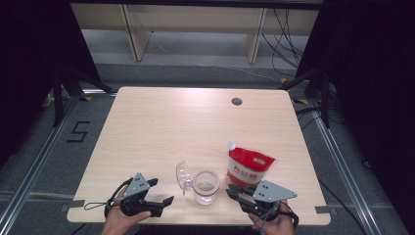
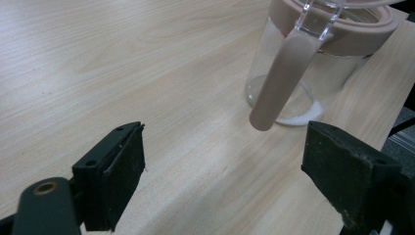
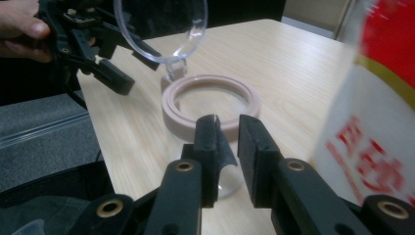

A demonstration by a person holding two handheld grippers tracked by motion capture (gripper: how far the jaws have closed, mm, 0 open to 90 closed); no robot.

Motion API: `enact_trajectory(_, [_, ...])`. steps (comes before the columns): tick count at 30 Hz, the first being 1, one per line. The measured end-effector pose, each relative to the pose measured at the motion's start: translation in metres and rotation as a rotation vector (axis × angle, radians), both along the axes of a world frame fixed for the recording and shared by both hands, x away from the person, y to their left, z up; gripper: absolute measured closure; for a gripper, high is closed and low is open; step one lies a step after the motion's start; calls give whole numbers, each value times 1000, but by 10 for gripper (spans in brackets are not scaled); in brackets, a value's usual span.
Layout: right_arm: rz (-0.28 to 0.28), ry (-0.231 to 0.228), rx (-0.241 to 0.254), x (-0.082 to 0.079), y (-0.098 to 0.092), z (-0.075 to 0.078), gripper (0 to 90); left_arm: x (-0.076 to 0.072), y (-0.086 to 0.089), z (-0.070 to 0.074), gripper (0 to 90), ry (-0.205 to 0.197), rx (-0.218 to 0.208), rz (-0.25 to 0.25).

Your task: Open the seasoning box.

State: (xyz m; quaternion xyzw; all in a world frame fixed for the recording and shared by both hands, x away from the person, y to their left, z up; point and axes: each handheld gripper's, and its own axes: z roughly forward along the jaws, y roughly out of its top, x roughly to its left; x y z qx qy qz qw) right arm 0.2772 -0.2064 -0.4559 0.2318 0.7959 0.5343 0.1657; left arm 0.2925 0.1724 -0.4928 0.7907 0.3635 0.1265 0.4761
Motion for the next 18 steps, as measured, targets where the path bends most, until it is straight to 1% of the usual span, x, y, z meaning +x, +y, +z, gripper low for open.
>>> enact_trajectory(1, [-18,10,1,-1,-4,0,765,0,0,0,155,6,-3,4])
enact_trajectory(2, [-18,10,1,-1,-4,0,765,0,0,0,154,6,-3,4])
enact_trajectory(3, [-33,22,13,-3,-11,-2,741,0,0,0,154,4,-5,4])
enact_trajectory(5, [-59,37,2,-5,-19,-4,728,1,0,0,154,3,-19,15])
enact_trajectory(6, [-57,12,-1,-5,-22,-5,719,0,-1,0,154,2,-19,15])
enact_trajectory(7, [-57,12,-1,-5,-22,-5,719,0,-1,0,154,2,-19,15])
enact_trajectory(8, [-72,18,-4,-7,-24,-7,705,0,-1,0,154,0,-17,17])
enact_trajectory(9, [-86,34,0,-11,-27,-9,663,0,0,0,155,2,-9,16])
enact_trajectory(10, [-78,44,8,-12,-29,-10,639,0,0,0,154,2,-9,16])
enact_trajectory(11, [-106,36,-1,-13,-32,-10,616,0,0,0,154,1,-9,15])
enact_trajectory(12, [-106,36,-1,-13,-32,-10,616,0,0,0,154,1,-19,23])
enact_trajectory(13, [-112,23,-4,-13,-35,-12,599,2,2,1,155,-6,2,11])
enact_trajectory(14, [-114,35,5,-14,-37,-13,581,2,2,1,154,-11,6,9])
enact_trajectory(15, [-140,72,14,-18,-43,-15,535,2,1,0,154,2,-24,30])
enact_trajectory(16, [-150,63,8,-18,-46,-16,521,2,1,1,154,1,-18,30])
enact_trajectory(17, [-170,93,13,-21,-48,-17,509,2,1,1,154,1,-18,30])
enact_trajectory(18, [-170,93,13,-21,-48,-17,509,2,1,1,154,2,-20,30])
